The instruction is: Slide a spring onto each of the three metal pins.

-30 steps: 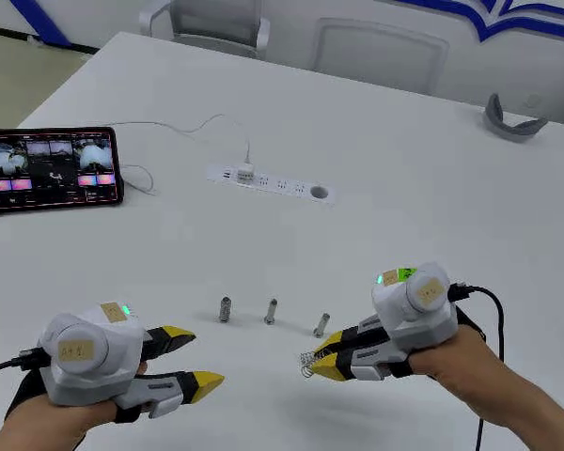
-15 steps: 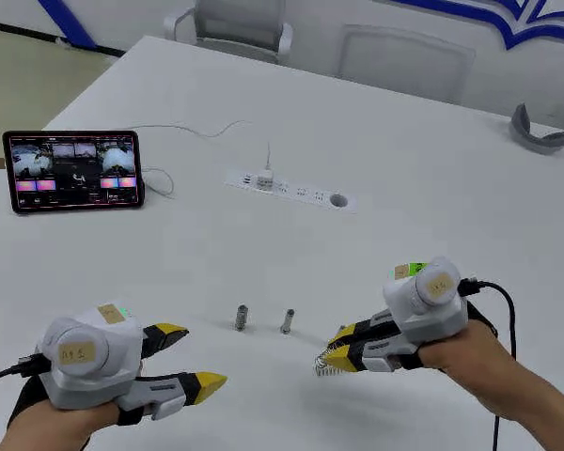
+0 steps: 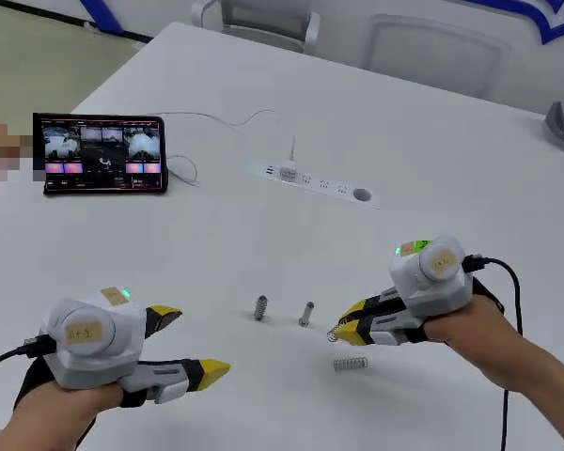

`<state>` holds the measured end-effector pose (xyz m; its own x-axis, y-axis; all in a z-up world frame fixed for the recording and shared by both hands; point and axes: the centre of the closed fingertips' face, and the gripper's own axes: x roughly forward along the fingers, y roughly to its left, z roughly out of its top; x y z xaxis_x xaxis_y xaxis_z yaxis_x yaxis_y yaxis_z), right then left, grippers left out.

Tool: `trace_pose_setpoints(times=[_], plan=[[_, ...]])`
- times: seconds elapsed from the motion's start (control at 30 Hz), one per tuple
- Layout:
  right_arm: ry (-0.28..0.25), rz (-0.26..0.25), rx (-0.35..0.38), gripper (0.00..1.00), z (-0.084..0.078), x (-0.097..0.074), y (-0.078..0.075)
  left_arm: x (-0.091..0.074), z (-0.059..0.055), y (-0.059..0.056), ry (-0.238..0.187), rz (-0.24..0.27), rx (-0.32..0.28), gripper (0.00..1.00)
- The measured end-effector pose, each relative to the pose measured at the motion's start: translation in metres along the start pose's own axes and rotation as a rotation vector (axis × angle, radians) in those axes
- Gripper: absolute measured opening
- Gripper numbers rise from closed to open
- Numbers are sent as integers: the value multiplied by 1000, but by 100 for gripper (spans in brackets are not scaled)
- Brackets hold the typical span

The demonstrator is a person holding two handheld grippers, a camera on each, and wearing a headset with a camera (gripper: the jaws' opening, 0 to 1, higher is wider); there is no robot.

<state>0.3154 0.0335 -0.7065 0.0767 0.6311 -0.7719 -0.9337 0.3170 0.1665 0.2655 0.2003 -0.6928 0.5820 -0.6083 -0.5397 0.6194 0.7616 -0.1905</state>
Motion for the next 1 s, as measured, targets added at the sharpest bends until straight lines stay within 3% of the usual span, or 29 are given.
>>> trace_pose_setpoints(times=[0.43,1.0], plan=[[20,-29,-15,12,12,11,-26,-11,-9,13,2,36,-33,71],[32,-39,-34,12,20,20,-42,-17,-16,20,16,54,-56,71]])
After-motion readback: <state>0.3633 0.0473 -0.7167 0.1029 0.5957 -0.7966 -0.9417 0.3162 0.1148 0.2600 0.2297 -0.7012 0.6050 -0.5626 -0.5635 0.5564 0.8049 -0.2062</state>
